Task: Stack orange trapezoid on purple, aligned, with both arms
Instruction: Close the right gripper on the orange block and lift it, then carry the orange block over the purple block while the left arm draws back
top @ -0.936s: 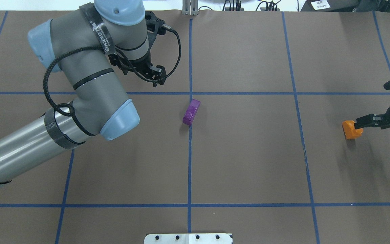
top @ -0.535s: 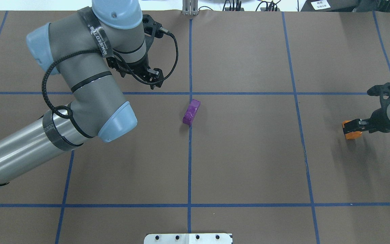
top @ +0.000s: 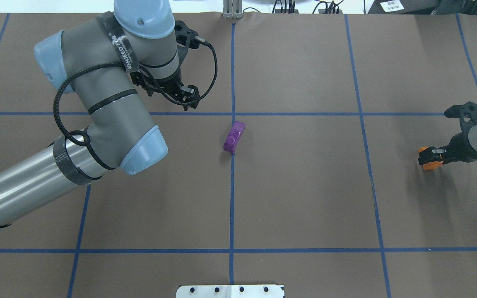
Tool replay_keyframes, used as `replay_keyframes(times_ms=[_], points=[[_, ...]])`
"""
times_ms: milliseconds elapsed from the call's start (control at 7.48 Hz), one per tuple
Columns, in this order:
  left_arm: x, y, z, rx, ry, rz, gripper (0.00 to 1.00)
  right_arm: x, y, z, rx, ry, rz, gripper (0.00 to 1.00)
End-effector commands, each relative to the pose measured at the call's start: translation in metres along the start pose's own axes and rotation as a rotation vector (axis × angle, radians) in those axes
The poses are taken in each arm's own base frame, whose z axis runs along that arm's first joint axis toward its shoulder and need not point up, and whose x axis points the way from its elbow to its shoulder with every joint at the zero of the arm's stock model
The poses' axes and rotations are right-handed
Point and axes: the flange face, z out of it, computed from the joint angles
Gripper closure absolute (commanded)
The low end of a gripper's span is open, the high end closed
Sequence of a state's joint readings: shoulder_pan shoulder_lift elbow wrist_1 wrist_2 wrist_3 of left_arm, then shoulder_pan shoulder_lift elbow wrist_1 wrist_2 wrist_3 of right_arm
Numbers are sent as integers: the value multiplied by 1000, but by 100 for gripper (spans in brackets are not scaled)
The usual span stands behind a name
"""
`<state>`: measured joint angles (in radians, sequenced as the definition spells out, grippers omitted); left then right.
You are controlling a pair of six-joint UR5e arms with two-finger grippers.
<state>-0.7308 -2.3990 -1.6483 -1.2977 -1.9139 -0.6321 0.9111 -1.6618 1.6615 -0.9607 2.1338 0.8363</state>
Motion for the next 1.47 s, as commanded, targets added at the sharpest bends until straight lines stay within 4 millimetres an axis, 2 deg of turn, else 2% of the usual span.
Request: replay_keyframes(times_ms=[0, 134, 267, 401, 535, 669, 802, 936, 1070, 1203, 1337], points=[[-1, 0, -3, 4, 2, -3, 0, -2, 1, -3, -9, -7, 5, 100], [-1, -1, -3, 6, 2, -3, 0, -3, 0, -5, -7, -8, 5, 100], [-4, -1, -4, 8, 1, -2, 0, -17, -4, -17, -17, -14, 11, 100], [-4, -2, -5, 9, 1, -1, 0, -64, -30, -58, -41, -8, 59, 100], [-7, -3, -7, 11, 1, -3, 0, -126, -59, -101, -71, 17, 95, 100], [-14, -3, -5, 9, -6, -12, 0, -180, -83, -131, -83, 29, 107, 100], [-33, 2, 0, 4, -17, -15, 0, -226, -97, -145, -86, 29, 159, 100], [-63, 11, 1, -7, -15, -4, 0, -270, -96, -148, -88, 2, 182, 100], [-105, 28, 6, -36, 4, -38, 0, -310, -98, -145, -96, -15, 188, 100], [-151, 51, 3, -43, 7, 1, 0, -368, -104, -133, -102, -12, 240, 100], [-191, 62, 3, -56, 1, 1, 0, -425, -112, -128, -99, -8, 271, 100]])
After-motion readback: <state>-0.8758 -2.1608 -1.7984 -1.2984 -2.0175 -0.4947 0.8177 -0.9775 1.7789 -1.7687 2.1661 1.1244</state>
